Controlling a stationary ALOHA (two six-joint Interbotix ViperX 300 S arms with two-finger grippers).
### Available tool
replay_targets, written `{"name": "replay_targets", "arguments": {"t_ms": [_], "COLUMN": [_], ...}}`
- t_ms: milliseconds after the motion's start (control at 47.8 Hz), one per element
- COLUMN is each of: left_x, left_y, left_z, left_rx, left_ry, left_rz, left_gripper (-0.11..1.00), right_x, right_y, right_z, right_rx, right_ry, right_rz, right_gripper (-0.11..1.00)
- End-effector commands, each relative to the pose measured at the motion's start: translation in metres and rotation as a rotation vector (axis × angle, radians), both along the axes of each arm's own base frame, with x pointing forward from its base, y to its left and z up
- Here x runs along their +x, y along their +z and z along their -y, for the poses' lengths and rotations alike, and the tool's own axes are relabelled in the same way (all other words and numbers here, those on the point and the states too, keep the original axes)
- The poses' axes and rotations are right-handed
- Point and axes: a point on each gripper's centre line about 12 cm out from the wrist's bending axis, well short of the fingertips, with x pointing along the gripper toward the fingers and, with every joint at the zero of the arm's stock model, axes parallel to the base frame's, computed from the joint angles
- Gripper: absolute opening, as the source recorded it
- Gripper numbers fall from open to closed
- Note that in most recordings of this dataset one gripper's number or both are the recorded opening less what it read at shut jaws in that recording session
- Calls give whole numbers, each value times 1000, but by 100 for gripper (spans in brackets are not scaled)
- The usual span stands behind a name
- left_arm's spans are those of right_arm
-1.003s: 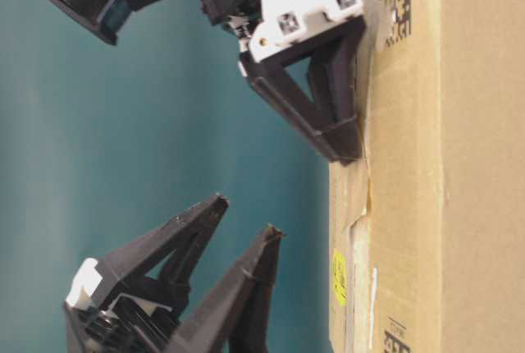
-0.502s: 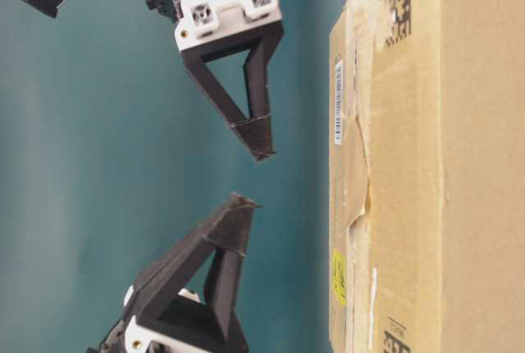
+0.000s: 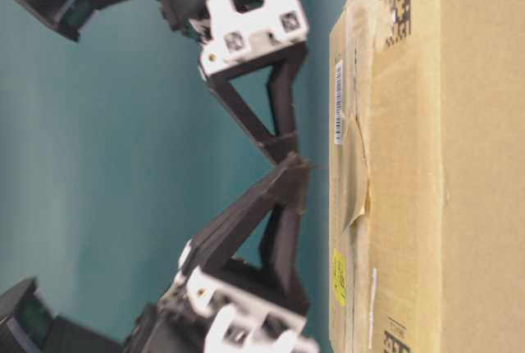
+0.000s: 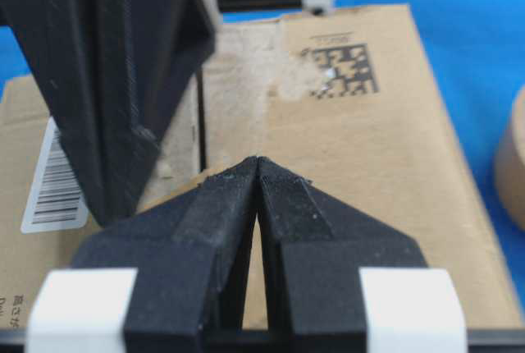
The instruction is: Apply tape along the seams of the closed cardboard box to seal it securely.
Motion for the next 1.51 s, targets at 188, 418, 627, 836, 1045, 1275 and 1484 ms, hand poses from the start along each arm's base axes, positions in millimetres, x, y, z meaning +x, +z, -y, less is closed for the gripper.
{"name": "replay_targets", "arguments": {"t_ms": [188, 418, 627, 836, 1045, 1275, 1484], "left_x": [11, 2, -15, -29, -38, -33, -15], "left_y": [-9, -26, -36, -42, -44, -37, -17], "left_z": [-12, -20, -29, -30, -31, -27, -9], "left_rx": [-5, -27, -30, -33, -36, -76, -61], "left_ry": [34, 63, 89, 97, 103, 104, 46], "left_rz": [12, -36, -70, -92, -105, -74, 8], "left_gripper": [0, 0, 0, 0, 0, 0, 0], "right_x": [17, 15, 5, -8, -22, -29, -18], "right_y": [-7, -17, -23, -27, -31, -20, 9], "right_z": [-9, -9, -10, -10, -12, -14, -12], "right_rx": [-1, 11, 15, 26, 37, 37, 12], "right_ry": [26, 24, 22, 18, 15, 15, 21], "right_rz": [-9, -37, -65, -84, -102, -68, 16], "right_gripper": [0, 0, 0, 0, 0, 0, 0]}}
